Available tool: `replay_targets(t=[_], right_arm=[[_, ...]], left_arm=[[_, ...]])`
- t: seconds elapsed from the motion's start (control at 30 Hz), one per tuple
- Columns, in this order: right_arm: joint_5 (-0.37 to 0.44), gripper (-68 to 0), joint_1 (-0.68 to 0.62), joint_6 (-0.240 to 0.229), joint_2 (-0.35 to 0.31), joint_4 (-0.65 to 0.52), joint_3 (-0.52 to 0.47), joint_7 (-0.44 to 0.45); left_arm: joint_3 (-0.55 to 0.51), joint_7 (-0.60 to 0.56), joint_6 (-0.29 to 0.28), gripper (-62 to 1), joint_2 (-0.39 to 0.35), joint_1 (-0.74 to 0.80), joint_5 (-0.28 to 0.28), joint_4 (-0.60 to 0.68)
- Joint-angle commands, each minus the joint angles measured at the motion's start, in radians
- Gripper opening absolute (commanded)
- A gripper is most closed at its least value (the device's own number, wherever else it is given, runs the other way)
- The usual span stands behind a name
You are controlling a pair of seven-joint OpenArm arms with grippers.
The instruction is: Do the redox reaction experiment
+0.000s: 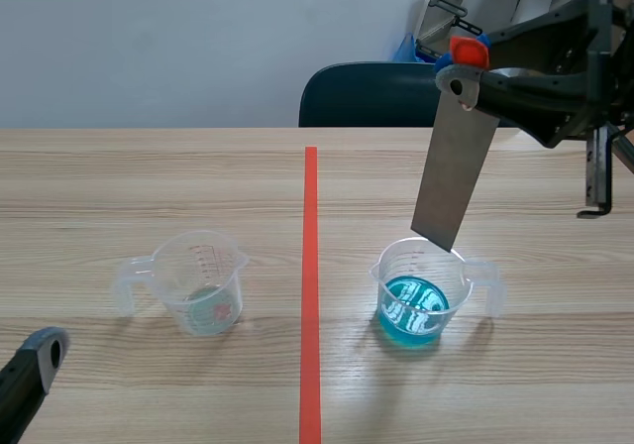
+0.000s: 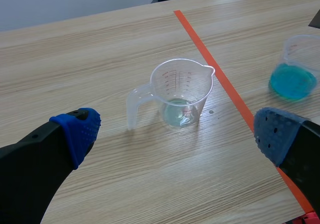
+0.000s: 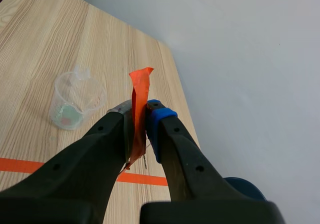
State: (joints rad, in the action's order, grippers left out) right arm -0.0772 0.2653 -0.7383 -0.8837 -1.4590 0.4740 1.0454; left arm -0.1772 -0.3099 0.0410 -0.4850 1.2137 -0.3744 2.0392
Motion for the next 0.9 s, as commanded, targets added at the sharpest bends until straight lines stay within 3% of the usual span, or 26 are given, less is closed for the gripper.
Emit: replay_targets(t=[0.0, 0.47, 0.87], right_arm=[[0.025, -66.7, 0.014, -0.007, -0.008, -0.016, -0.016, 0.014], [0.016, -66.7, 0.014, -0.007, 0.034, -0.016, -0.016, 0.009], [-0.002, -66.7, 0.039, -0.007, 0.142, -0.016, -0.014, -0.068]], left_arm=[[0.005, -0.015, -0.002, 1.4, 0.002, -0.003, 0.0, 0.017], [0.005, -0.015, -0.003, 1.4, 0.002, -0.003, 0.0, 0.017], [0.005, -0.016, -0.002, 1.4, 0.002, -0.003, 0.0, 0.017]])
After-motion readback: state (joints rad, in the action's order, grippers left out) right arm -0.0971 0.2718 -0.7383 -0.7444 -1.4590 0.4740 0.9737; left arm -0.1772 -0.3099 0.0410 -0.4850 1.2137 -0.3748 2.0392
